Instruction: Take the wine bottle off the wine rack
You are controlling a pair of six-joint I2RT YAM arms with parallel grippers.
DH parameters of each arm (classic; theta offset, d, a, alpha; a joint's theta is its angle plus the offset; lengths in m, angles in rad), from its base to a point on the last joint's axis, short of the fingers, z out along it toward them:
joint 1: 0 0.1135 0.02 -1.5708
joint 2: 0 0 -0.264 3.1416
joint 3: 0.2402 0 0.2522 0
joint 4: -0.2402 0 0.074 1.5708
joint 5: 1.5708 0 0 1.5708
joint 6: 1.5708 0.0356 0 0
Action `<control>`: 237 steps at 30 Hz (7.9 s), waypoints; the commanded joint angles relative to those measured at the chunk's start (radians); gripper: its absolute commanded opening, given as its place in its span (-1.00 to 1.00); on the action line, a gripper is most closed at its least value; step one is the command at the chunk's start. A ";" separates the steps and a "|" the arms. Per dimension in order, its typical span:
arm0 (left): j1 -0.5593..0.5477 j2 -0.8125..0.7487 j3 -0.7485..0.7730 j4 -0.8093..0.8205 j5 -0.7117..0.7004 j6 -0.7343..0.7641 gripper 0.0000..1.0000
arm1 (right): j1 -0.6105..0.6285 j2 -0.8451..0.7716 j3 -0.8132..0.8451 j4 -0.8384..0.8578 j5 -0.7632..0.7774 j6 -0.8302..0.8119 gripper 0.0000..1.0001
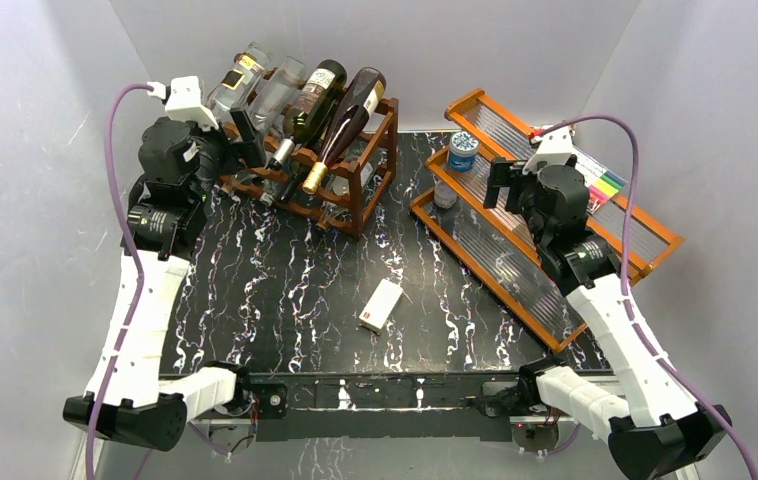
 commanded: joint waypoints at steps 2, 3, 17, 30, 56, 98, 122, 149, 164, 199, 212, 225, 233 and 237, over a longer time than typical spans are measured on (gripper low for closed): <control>0.071 -0.008 -0.072 0.053 0.099 -0.027 0.96 | -0.053 -0.017 -0.089 0.206 -0.074 0.036 0.96; 0.082 -0.008 -0.086 0.057 0.113 -0.030 0.96 | -0.061 -0.021 -0.107 0.230 -0.089 0.039 0.96; 0.143 -0.032 -0.197 0.133 0.336 -0.078 0.96 | -0.109 -0.049 -0.120 0.330 -0.361 0.254 0.96; 0.136 0.005 -0.212 0.190 0.629 -0.208 0.96 | -0.106 0.050 -0.063 0.367 -0.768 0.314 0.96; 0.056 0.198 -0.098 -0.082 0.624 -0.243 0.96 | 0.189 0.493 0.188 0.115 -0.654 0.410 0.96; -0.192 0.684 0.477 -0.285 0.212 0.116 0.61 | 0.188 0.485 0.287 0.011 -0.433 0.260 0.96; -0.221 0.837 0.556 -0.281 0.119 0.150 0.66 | 0.187 0.439 0.253 0.016 -0.425 0.244 0.96; -0.222 0.774 0.528 -0.239 0.160 0.120 -0.47 | 0.187 0.508 0.362 0.090 -0.481 0.284 0.96; -0.222 0.755 0.571 -0.229 0.187 0.067 -0.93 | 0.187 0.470 0.328 0.100 -0.460 0.288 0.96; -0.163 0.600 0.549 -0.107 0.220 -0.234 -1.00 | 0.187 0.472 0.314 0.109 -0.450 0.292 0.96; 0.021 0.521 0.314 0.183 0.581 -0.508 -1.00 | 0.187 0.469 0.305 0.111 -0.439 0.292 0.96; 0.058 0.498 0.295 0.313 0.690 -0.628 -1.00 | 0.187 0.465 0.304 0.108 -0.436 0.293 0.96; 0.062 0.480 0.286 0.381 0.729 -0.666 -1.00 | 0.187 0.457 0.300 0.104 -0.428 0.289 0.96; 0.067 0.473 0.272 0.426 0.749 -0.700 -1.00 | 0.186 0.456 0.299 0.104 -0.429 0.289 0.96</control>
